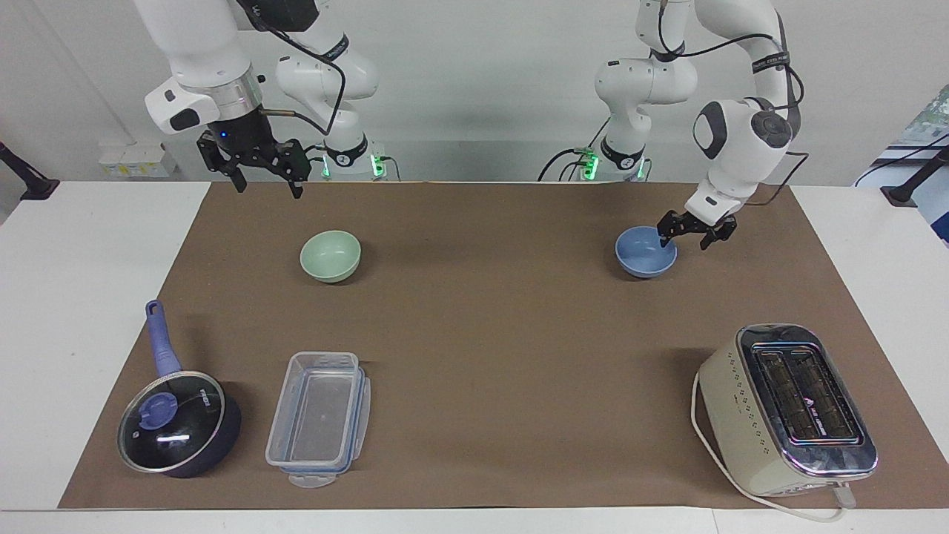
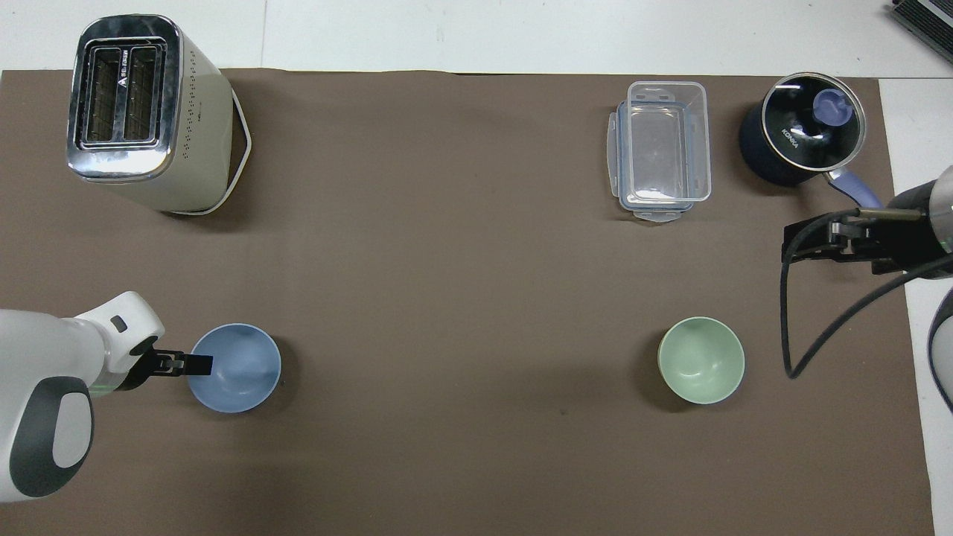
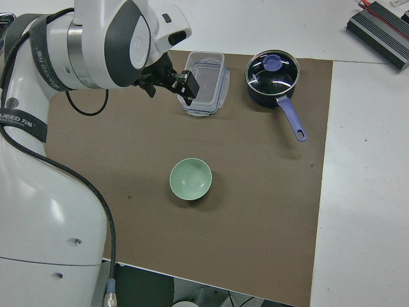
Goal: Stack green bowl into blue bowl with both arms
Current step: 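Close the left gripper on the blue bowl rim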
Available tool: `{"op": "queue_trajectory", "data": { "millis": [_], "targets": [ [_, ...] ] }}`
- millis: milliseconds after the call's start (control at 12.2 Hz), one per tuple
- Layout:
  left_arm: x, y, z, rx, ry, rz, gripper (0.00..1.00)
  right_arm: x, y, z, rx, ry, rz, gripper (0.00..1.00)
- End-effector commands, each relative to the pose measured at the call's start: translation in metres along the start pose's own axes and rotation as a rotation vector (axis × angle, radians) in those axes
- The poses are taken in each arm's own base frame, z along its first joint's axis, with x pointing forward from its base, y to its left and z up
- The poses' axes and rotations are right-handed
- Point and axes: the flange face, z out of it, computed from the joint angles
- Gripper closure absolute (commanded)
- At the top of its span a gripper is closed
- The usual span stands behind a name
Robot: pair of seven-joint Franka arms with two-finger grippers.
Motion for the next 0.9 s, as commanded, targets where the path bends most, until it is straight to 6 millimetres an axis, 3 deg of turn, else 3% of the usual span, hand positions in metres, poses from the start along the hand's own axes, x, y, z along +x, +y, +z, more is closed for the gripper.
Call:
{"op": "queue_trajectory", "data": {
  "millis": [0,82,164,245,573,818],
  "targets": [
    [-0.001,-0.004,0.020,0.012,-0.010,0.007,0.00,-0.007,0.006,-0.001,0.005,0.001,-0.014,0.00],
    [-0.002,-0.004,0.027,0.013,-0.013,0.011,0.10,-0.007,0.006,0.000,0.004,-0.002,-0.014,0.00],
    [-0.004,-0.003,0.032,0.012,-0.022,0.011,0.64,-0.007,0.006,0.000,0.004,-0.002,-0.014,0.00],
    [-0.004,-0.004,0.041,0.010,-0.045,0.004,0.98,-0.007,0.008,0.000,0.005,-0.001,-0.012,0.00],
    [0.000,-0.005,0.044,0.006,-0.057,-0.012,1.00,-0.007,0.008,0.000,0.004,-0.002,-0.012,0.00],
    [0.015,-0.007,0.015,-0.009,-0.056,-0.019,1.00,-0.007,0.008,0.000,0.004,-0.002,-0.012,0.00]
  ]
}}
